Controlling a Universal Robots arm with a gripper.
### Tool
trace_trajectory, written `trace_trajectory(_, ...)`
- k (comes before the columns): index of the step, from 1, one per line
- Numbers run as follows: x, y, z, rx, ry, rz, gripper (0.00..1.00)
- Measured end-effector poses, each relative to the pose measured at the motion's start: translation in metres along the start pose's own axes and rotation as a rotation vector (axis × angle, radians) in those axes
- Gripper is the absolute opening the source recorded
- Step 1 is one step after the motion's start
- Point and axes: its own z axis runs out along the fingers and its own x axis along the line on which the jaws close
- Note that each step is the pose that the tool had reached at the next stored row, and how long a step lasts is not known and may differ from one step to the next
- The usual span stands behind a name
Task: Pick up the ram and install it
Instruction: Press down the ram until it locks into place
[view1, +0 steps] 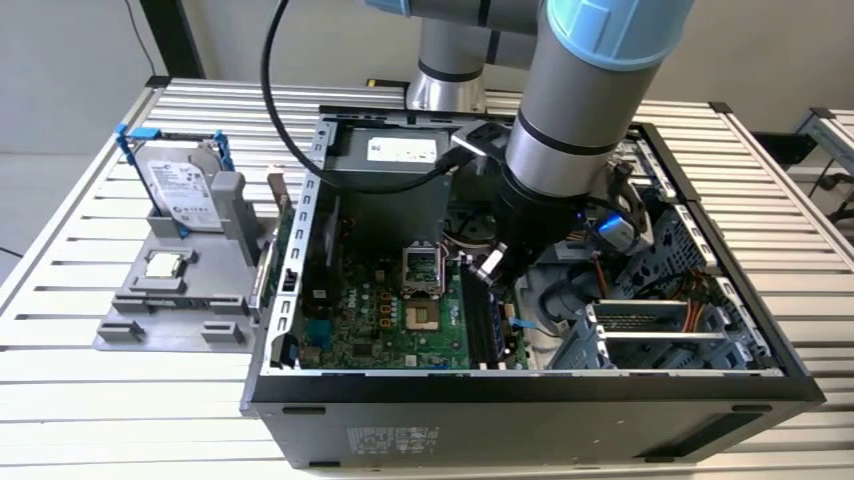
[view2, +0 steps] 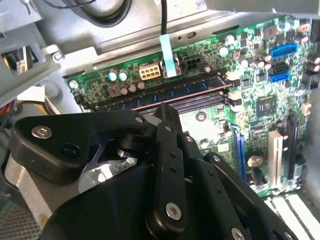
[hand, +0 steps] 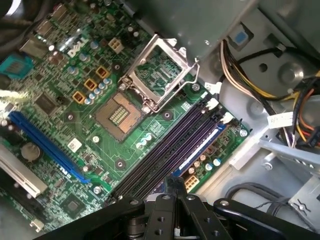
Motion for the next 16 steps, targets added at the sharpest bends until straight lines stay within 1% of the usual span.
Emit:
trace_trajectory(8,0.0,0.0,0.0,-0.0017,-0.0011,-0.13,0.0)
trace_trajectory(11,0.0,0.0,0.0,-0.0034,-0.0033,-0.175,0.0)
trace_trajectory(16,0.0,0.0,0.0,-0.0085,-0.0099,-0.239,0.0)
